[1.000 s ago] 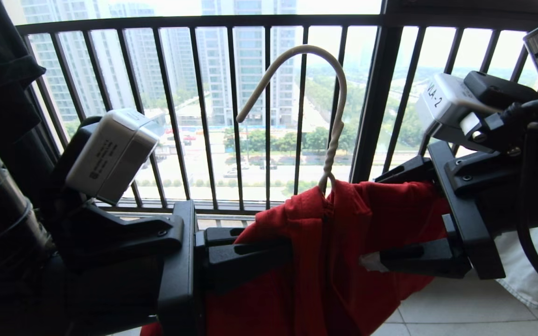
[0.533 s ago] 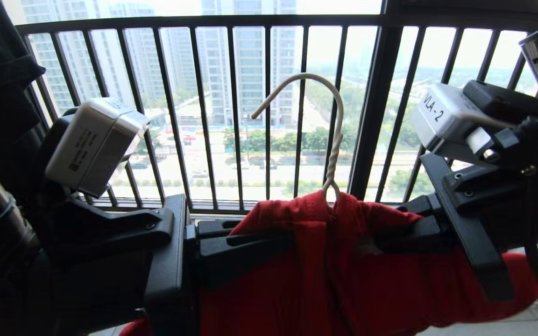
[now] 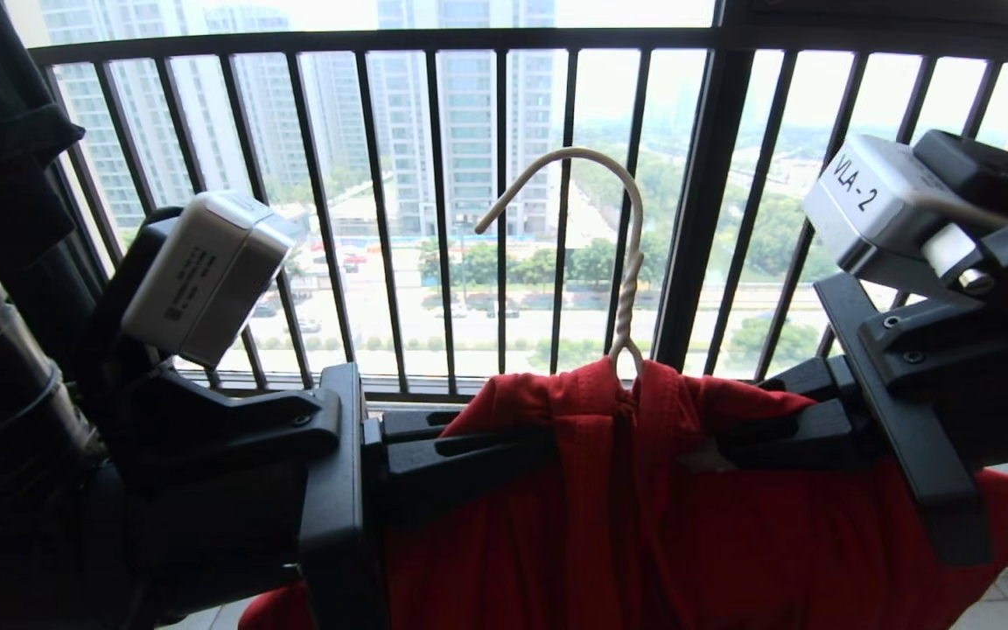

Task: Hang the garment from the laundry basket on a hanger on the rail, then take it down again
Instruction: Hang the clothes on the clothes rack

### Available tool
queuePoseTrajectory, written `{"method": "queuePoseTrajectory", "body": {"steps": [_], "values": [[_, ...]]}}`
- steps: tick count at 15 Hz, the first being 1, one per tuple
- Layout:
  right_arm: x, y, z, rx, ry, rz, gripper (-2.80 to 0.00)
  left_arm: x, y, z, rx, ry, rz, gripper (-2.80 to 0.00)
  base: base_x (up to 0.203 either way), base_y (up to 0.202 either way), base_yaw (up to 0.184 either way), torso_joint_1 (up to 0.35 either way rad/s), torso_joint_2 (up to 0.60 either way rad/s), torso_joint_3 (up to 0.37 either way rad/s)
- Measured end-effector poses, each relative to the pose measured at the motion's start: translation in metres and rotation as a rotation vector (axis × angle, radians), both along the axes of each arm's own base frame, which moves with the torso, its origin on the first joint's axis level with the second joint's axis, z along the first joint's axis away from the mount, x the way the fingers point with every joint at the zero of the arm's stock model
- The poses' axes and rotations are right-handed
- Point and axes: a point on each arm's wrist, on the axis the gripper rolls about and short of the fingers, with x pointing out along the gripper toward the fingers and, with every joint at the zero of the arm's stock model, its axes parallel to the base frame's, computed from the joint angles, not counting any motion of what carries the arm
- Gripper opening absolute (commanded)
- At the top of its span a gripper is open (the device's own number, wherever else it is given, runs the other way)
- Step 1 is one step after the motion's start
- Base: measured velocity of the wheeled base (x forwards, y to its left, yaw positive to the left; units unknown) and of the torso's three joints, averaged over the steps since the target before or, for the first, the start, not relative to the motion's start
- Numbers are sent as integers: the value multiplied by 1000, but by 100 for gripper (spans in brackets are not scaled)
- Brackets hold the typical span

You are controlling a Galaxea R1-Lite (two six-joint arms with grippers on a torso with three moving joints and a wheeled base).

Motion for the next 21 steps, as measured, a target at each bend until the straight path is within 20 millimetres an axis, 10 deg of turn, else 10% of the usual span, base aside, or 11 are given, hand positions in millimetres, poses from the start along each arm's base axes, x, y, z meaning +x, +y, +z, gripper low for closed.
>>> {"method": "queuePoseTrajectory", "body": {"steps": [1, 15, 16, 21], "values": [[0, 0, 1, 3, -3, 1, -280, 0, 0, 0, 2, -3, 1, 0, 0, 0, 0, 0, 0, 0], [-2, -20, 8, 37, -22, -77, -280, -3, 43, 31, -4, -140, 159, 0, 0, 0, 0, 0, 0, 0], [-2, -26, 8, 39, -24, -99, -280, -5, 47, 35, -17, -153, 172, -280, 0, 0, 0, 0, 0, 0], [-7, -45, 10, 49, -37, -220, -280, -10, 58, 45, -52, -184, 208, -280, 0, 0, 0, 0, 0, 0]]}}
